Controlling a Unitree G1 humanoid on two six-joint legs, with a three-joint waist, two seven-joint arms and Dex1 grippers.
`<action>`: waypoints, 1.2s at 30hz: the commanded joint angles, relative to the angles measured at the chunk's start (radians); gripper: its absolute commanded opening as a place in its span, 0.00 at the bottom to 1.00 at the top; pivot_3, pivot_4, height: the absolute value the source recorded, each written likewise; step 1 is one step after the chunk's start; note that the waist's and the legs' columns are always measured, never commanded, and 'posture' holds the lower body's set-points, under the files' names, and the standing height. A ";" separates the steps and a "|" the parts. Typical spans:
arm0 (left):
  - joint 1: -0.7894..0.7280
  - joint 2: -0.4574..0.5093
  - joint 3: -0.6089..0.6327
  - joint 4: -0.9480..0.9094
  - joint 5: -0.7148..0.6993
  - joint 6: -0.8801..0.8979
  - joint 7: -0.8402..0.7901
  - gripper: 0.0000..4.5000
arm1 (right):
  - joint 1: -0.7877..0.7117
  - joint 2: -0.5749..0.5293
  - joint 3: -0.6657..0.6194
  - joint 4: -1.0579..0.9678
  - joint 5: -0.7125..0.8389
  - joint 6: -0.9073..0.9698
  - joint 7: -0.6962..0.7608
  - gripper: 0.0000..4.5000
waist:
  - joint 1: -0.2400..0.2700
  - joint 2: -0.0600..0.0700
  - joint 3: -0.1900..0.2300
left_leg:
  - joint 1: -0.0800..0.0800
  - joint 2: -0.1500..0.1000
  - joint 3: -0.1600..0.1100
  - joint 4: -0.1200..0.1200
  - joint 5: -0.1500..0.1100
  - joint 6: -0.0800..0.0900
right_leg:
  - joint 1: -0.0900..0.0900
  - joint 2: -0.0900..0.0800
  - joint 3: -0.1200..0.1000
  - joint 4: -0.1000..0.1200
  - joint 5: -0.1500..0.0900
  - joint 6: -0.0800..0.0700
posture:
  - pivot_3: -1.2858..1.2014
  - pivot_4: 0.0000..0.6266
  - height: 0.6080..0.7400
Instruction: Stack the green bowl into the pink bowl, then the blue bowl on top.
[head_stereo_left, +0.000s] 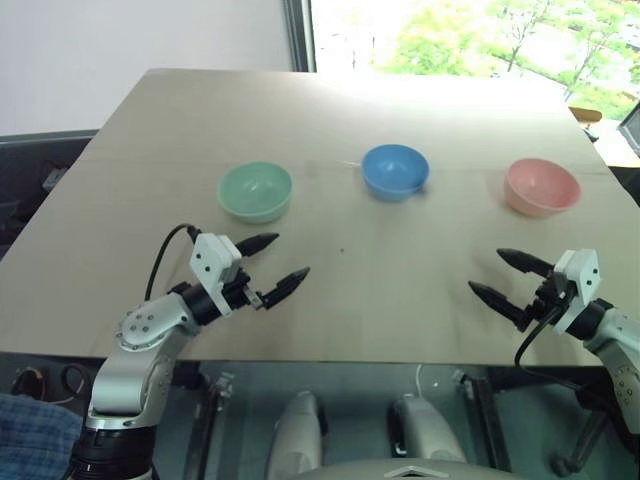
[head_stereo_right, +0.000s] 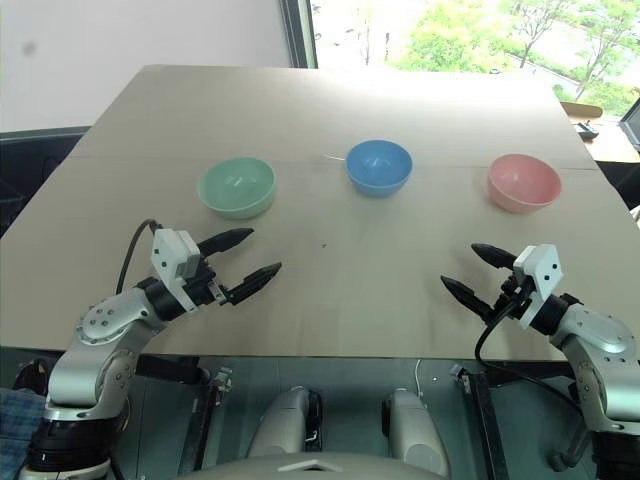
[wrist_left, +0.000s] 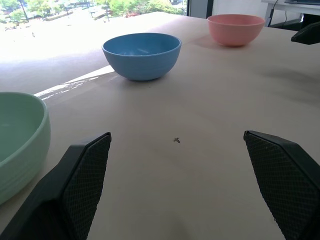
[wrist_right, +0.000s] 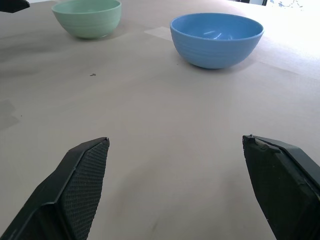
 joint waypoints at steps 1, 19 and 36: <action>0.008 -0.011 0.006 -0.027 -0.017 -0.026 0.004 1.00 | 0.010 -0.013 -0.021 -0.013 -0.008 -0.037 0.014 1.00 | 0.000 0.000 0.000 | 0.000 0.000 0.000 0.000 0.000 0.000 | 0.000 0.000 0.000 0.000 0.000 0.000 | 0.52 0.24 1.00; 0.014 -0.042 0.000 0.009 -0.006 -0.067 0.006 1.00 | 0.023 0.004 -0.017 -0.004 -0.033 -0.083 0.007 1.00 | 0.000 0.000 0.000 | 0.000 0.000 0.000 0.000 0.000 0.000 | 0.000 0.000 0.000 0.000 0.000 0.000 | 0.52 0.24 1.00; -0.020 -0.076 -0.048 -0.037 -0.168 0.018 -0.050 1.00 | -0.189 -0.187 -0.034 0.274 -0.262 -0.088 -0.135 1.00 | 0.000 0.000 0.000 | 0.000 0.000 0.000 0.001 0.000 0.000 | 0.000 0.000 0.001 0.001 0.000 0.000 | 0.52 0.24 1.00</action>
